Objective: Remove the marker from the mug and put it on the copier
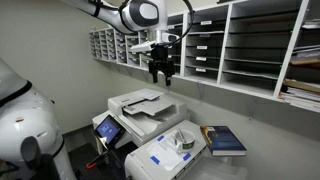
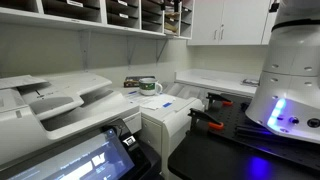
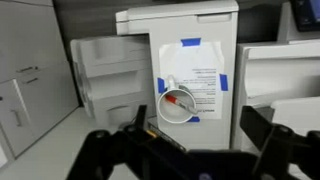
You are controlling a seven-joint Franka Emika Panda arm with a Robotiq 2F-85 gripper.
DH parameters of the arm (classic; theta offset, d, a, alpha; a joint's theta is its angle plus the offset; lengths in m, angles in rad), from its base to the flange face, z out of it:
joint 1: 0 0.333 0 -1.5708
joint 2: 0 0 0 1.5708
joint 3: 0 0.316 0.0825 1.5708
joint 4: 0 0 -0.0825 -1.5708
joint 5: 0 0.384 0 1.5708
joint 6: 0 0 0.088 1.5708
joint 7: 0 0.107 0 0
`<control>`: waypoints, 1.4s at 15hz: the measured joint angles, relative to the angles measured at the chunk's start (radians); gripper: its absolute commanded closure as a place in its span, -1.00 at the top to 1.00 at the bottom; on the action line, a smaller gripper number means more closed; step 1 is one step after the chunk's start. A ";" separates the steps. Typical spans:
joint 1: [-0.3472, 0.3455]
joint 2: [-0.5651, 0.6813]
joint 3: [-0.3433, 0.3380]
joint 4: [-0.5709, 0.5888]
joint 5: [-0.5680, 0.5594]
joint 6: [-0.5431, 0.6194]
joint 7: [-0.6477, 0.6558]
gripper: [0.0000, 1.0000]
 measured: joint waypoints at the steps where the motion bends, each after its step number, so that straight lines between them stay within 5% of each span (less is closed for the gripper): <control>1: 0.000 0.000 0.000 0.000 0.000 0.000 0.000 1.00; 10: 0.008 0.011 -0.004 -0.002 0.000 0.018 -0.036 1.00; 21: 0.028 0.350 -0.114 -0.012 -0.018 0.339 -0.690 1.00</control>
